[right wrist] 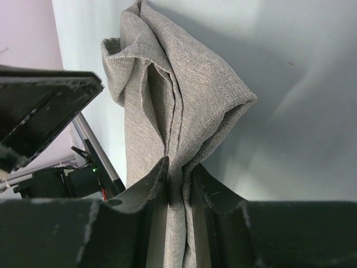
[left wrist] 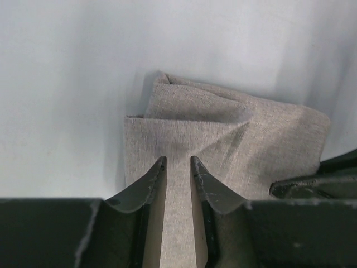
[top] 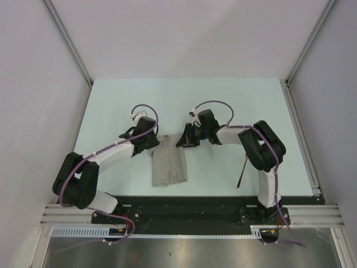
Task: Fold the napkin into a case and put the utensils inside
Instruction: Fold the 2/3-rectangle-folded napkin at the center of the board.
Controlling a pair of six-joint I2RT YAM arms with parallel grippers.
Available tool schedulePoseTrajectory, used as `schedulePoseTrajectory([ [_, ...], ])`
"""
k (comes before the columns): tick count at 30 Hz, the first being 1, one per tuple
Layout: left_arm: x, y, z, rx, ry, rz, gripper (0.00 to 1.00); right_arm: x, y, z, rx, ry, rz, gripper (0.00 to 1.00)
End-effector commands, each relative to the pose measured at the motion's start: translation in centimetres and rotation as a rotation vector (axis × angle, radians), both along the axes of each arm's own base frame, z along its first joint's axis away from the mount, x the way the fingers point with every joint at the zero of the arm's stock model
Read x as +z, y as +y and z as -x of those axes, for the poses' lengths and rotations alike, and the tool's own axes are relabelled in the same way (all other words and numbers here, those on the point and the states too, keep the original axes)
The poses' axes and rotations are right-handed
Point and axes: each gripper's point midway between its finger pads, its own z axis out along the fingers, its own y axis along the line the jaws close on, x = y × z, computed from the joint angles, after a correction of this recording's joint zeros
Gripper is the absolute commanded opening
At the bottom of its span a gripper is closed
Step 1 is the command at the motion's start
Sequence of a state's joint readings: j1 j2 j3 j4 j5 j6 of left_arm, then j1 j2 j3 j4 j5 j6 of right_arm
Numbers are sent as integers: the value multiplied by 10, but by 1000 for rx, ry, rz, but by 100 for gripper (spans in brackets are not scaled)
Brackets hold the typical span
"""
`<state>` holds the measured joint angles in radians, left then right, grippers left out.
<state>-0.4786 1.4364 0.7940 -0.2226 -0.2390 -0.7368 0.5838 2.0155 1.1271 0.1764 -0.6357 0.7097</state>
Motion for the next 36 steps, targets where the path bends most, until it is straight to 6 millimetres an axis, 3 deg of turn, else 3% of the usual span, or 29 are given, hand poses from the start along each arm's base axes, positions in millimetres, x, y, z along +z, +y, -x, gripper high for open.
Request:
schedulePoseTrajectory([
  [1,12,-9,-29,-16,-67,28,27,27,7,0,31,-72,-23,26],
  [12,-14,-25,-31,-58,-14,76,20,47,34,3,52,-104,-45,16],
  [18,-15,-26,-28,-67,-14,87,19,47,58,12,71,-66,-68,14],
  [23,-15,-26,-27,-72,-14,85,19,36,72,16,38,-19,-77,14],
  [28,-7,-25,-27,-73,-30,105,18,23,77,13,-44,80,-98,15],
  [31,8,-21,-24,-67,-64,129,20,15,78,12,-97,124,-94,15],
  [32,9,-17,-21,-58,-65,124,23,14,77,10,-116,129,-96,15],
  [33,22,-16,-19,-57,-98,137,26,15,78,10,-126,132,-103,15],
  [35,23,-11,-9,-48,-95,140,36,13,78,8,-158,152,-103,15],
  [36,35,-11,-6,-51,-124,159,38,13,78,7,-169,164,-96,15],
])
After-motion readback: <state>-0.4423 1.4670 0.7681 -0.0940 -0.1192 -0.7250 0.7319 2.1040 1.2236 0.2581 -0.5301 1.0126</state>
